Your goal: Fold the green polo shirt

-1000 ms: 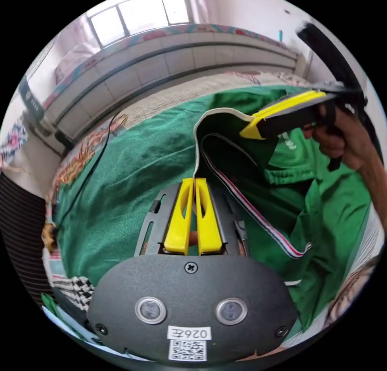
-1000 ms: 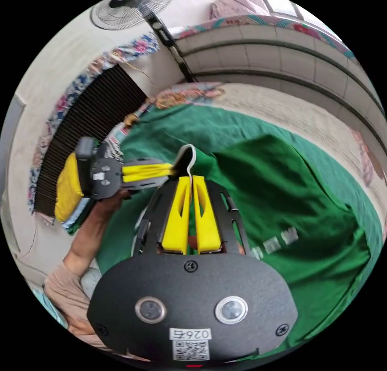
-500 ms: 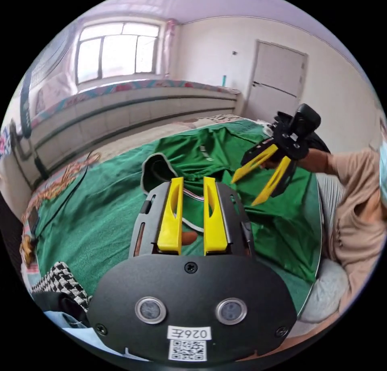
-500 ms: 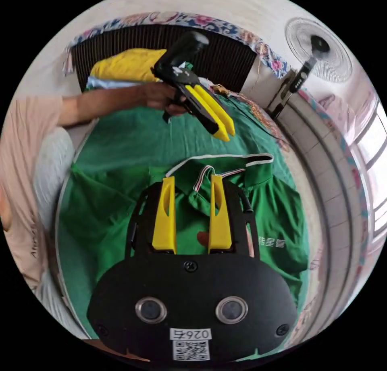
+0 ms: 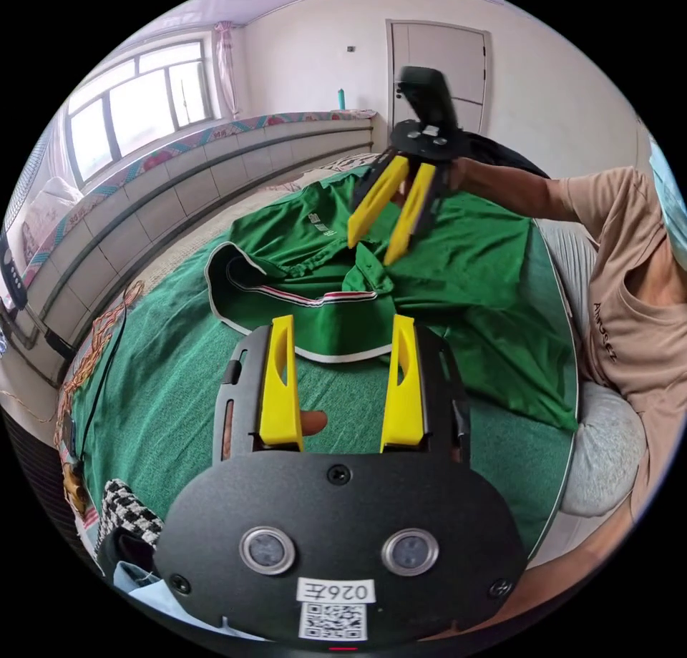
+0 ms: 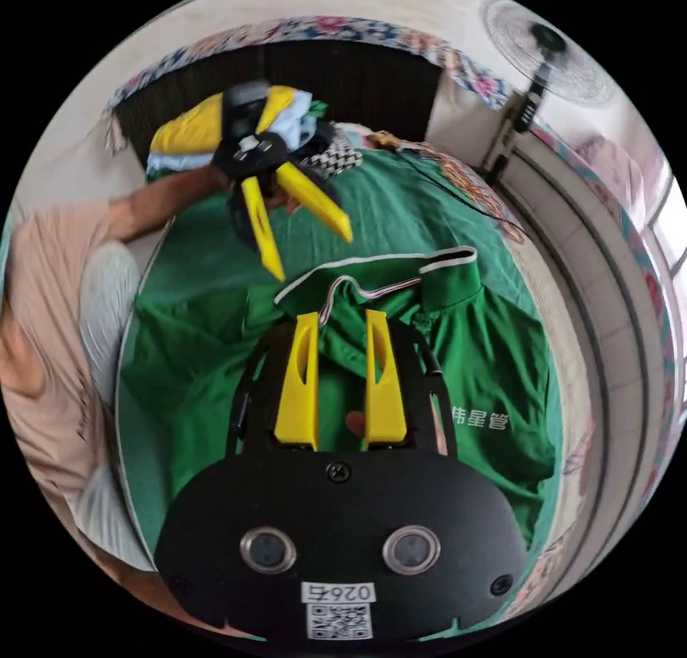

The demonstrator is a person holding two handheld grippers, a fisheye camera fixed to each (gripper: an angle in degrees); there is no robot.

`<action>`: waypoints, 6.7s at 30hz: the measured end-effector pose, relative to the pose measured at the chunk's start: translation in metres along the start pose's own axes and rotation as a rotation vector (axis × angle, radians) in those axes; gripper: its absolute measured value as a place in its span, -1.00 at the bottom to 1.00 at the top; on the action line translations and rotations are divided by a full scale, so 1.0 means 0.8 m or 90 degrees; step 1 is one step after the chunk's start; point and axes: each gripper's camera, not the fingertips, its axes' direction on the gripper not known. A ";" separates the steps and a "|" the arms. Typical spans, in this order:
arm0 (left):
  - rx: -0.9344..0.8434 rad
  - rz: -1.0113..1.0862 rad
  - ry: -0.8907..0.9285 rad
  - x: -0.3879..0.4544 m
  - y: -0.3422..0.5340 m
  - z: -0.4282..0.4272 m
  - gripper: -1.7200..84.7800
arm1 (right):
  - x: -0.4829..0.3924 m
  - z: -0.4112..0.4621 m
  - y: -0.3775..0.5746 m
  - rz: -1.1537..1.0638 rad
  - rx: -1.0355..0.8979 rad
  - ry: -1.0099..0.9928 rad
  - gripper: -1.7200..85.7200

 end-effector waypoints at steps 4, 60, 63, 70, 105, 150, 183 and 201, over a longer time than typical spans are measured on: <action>-0.027 0.015 -0.006 0.000 -0.016 0.016 -0.53 | -0.085 0.042 0.023 -0.157 -0.081 0.145 -0.77; -0.099 -0.550 0.164 -0.080 -0.003 0.044 -0.62 | -0.190 -0.067 0.196 0.305 0.073 -0.010 -0.74; -0.208 -0.525 0.137 -0.046 -0.012 0.100 -0.60 | -0.204 -0.058 0.187 0.317 0.048 0.015 -0.73; -0.035 -0.637 0.229 -0.033 0.026 0.088 -0.66 | -0.296 -0.116 0.189 0.196 0.148 0.033 -0.73; 0.110 -0.528 0.145 -0.025 0.002 -0.091 -0.98 | -0.055 -0.141 0.110 0.335 0.066 0.082 -0.96; 0.282 -0.447 0.013 0.050 0.021 -0.179 -0.98 | -0.214 -0.218 0.156 0.183 0.198 0.097 -0.95; -0.160 -0.374 0.204 -0.010 0.021 -0.040 -0.98 | -0.253 -0.199 0.209 0.274 0.091 -0.174 -0.97; -0.220 -0.135 0.182 0.021 -0.084 -0.018 -0.59 | -0.069 -0.126 0.352 0.535 0.085 -0.130 -0.81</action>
